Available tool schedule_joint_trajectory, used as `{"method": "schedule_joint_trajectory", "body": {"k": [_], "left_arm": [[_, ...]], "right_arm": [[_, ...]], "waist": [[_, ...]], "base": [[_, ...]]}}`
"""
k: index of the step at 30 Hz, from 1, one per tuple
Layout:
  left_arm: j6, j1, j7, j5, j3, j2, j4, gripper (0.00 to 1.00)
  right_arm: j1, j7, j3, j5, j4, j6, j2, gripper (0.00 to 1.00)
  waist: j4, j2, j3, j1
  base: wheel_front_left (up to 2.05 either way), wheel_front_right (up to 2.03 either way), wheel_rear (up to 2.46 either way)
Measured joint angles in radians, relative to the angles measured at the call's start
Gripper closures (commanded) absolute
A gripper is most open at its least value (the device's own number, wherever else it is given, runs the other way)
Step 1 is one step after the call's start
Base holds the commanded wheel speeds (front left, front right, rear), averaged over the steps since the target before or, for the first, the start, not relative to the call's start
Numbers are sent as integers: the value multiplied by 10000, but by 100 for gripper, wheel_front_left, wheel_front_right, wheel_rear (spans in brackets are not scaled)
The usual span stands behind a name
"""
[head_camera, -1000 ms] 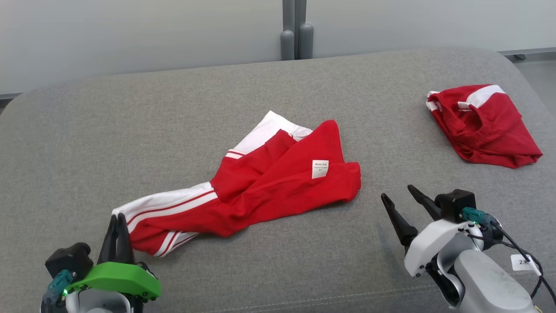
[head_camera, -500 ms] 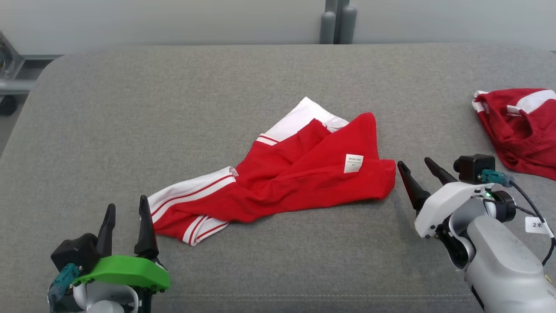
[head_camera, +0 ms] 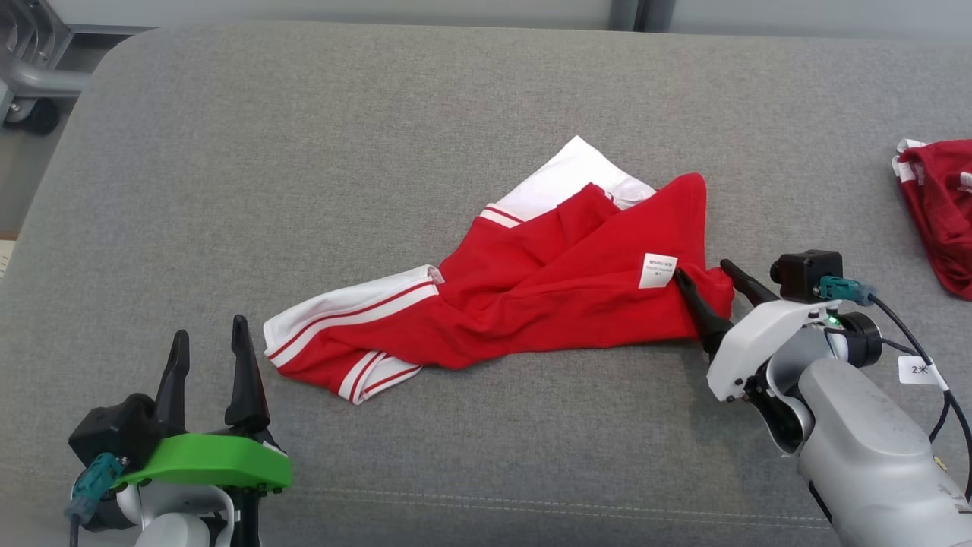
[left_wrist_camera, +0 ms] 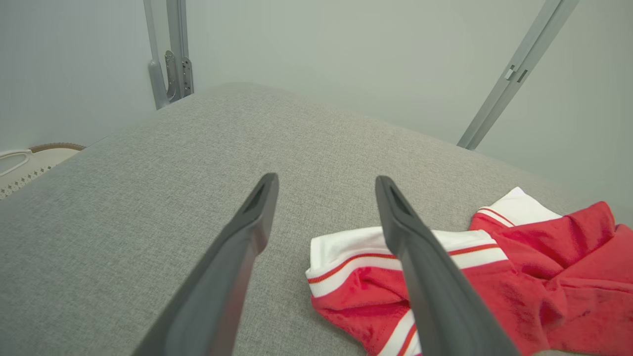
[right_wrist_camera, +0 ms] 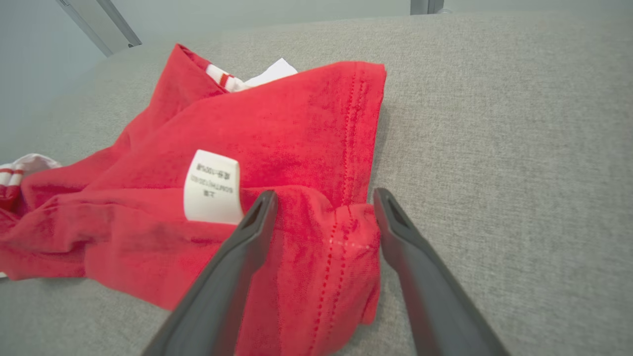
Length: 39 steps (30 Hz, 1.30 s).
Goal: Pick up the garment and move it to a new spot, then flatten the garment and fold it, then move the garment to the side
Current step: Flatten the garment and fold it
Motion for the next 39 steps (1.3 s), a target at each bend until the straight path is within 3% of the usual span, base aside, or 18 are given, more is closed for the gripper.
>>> {"method": "schedule_joint_trajectory", "body": {"k": [21, 22, 24, 25, 32, 34, 39], "left_arm": [[-84, 12, 0, 288, 6, -63, -265, 0], [-86, 12, 0, 307, -46, -63, -257, 0], [-86, 12, 0, 349, -61, -96, -247, 0], [-86, 12, 0, 351, -42, -104, -249, 0], [-86, 12, 0, 351, 77, -123, -219, 0], [-86, 13, 0, 351, 174, -132, -221, 0], [-86, 22, 0, 351, 343, -150, -222, 0]], "right_arm": [[55, -418, 761, 128, 92, 2, 117, 0], [52, -418, 773, 144, 107, 2, 105, 8], [28, -422, 872, 151, 119, 2, 86, 47], [1, -435, 949, 155, 113, 2, 96, 57], [-100, -656, 1003, 151, 109, 12, -31, 85], [-100, -704, 965, 151, 98, 12, -67, 100], [-100, -828, 871, 150, -155, 12, -117, 100]], "waist": [[-638, 0, 332, 0], [-616, 0, 338, 0], [-563, 0, 343, 0], [-546, 0, 343, 0], [-507, 0, 254, 0], [-527, 0, 211, 0], [-666, 0, 97, 0]], "base": [[0, 0, 0], [0, 0, 0], [0, 0, 0], [0, 0, 0], [0, 0, 0], [0, 0, 0], [0, 0, 0]]}}
